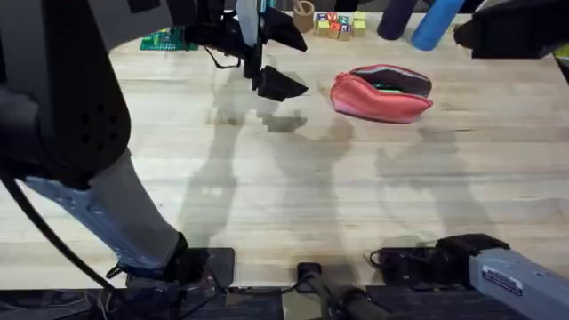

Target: Unzip the bag, pick up the pens from the table one at a time and place them inside, then zip the bag closed.

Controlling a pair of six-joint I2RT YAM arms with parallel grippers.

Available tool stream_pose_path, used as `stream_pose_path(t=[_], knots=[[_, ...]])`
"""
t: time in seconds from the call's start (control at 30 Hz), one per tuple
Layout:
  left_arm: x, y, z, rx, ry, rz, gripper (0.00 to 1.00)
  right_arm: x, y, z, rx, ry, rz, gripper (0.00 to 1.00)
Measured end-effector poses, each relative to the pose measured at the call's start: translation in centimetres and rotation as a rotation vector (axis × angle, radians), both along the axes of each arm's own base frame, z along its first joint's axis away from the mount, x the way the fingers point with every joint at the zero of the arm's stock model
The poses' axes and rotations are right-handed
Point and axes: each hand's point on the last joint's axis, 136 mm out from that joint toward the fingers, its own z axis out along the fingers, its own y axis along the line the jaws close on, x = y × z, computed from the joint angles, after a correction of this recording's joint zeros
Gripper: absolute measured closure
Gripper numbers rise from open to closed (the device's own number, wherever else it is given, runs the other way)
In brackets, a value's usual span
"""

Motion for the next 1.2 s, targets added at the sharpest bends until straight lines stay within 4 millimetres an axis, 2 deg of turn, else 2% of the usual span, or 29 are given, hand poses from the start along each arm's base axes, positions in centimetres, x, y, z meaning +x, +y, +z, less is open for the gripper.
stream_pose_path(t=[0.17,0.3,0.57,0.6,0.67,0.9,1.2], knots=[[0.0,0.0,0.0,0.0,0.0,0.0,0.007,0.3,0.2,0.1,-0.004,-0.012,0.021,0.006],[0.0,0.0,0.0,0.0,0.0,0.0,0.007,1.3,1.0,-1.0,-0.007,0.035,0.05,0.006],[0.0,0.0,0.0,0.0,0.0,0.0,0.007,5.3,5.2,-4.6,-0.042,0.123,0.186,0.006],[0.0,0.0,0.0,0.0,0.0,0.0,0.007,6.7,6.4,-6.0,-0.065,0.14,0.234,0.005],[0.0,0.0,0.0,0.0,0.0,0.0,0.007,7.8,7.0,-6.9,-0.085,0.143,0.264,0.006],[0.0,0.0,0.0,0.0,0.0,0.0,0.007,11.5,8.1,-8.7,-0.138,0.105,0.331,0.005],[0.0,0.0,0.0,0.0,0.0,0.0,0.007,13.0,8.5,-12.6,-0.164,0.193,0.359,0.005]])
